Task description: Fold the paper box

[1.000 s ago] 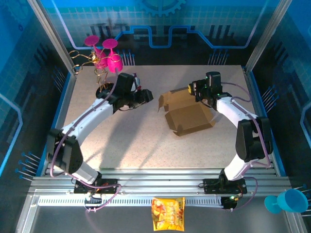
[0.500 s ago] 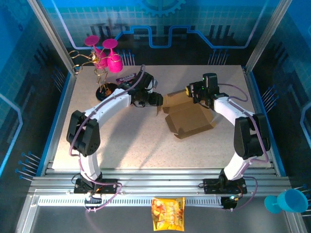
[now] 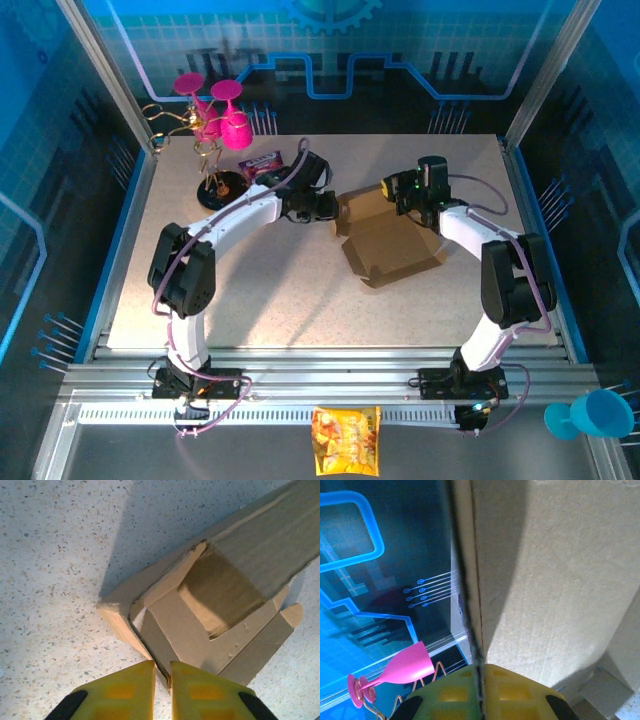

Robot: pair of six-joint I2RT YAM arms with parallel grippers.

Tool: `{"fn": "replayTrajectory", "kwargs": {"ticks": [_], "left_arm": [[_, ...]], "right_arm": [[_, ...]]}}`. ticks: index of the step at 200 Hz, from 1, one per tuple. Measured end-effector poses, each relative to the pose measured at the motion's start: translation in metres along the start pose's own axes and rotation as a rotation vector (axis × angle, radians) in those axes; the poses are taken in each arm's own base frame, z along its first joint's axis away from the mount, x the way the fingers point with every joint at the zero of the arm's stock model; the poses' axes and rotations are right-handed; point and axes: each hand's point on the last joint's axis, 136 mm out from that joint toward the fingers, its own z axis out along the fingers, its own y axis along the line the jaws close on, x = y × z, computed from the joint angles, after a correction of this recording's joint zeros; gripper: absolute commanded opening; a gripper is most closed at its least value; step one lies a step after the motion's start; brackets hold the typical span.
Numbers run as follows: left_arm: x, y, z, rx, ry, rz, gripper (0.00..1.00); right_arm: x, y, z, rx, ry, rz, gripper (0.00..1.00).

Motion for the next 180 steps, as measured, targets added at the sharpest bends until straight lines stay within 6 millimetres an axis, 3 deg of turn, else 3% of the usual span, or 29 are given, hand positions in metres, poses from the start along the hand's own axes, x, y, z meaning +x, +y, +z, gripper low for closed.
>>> {"fn": "replayTrajectory", "kwargs": {"ticks": [33,54,74,91,113,134,155,180], "left_arm": [[0.000,-0.001,0.005,0.030,-0.007,-0.068,0.08],[0.001,-0.003,0.004,0.051,-0.011,-0.095,0.33],[0.005,-0.001,-0.007,0.064,-0.016,-0.122,0.46],[0.002,0.003,-0.031,0.085,-0.050,-0.141,0.44],[-0.018,0.019,-0.073,0.119,-0.137,-0.180,0.32],[-0.038,0.043,-0.091,0.116,-0.200,-0.214,0.24],[-0.037,0.060,-0.071,0.080,-0.162,-0.208,0.20],[-0.014,0.077,-0.021,0.029,-0.040,-0.174,0.22]], "right_arm": [[0.000,0.000,0.001,-0.061,0.001,-0.031,0.00],[0.002,0.000,0.000,-0.085,0.014,-0.055,0.00],[0.006,0.001,0.000,-0.096,0.040,-0.086,0.00],[0.007,0.003,-0.002,-0.116,0.058,-0.112,0.00],[0.006,0.002,-0.003,-0.141,0.076,-0.137,0.00],[0.005,-0.002,-0.001,-0.153,0.092,-0.148,0.00],[0.006,-0.003,0.000,-0.168,0.106,-0.160,0.00],[0.007,-0.003,0.000,-0.175,0.116,-0.163,0.00]]}}
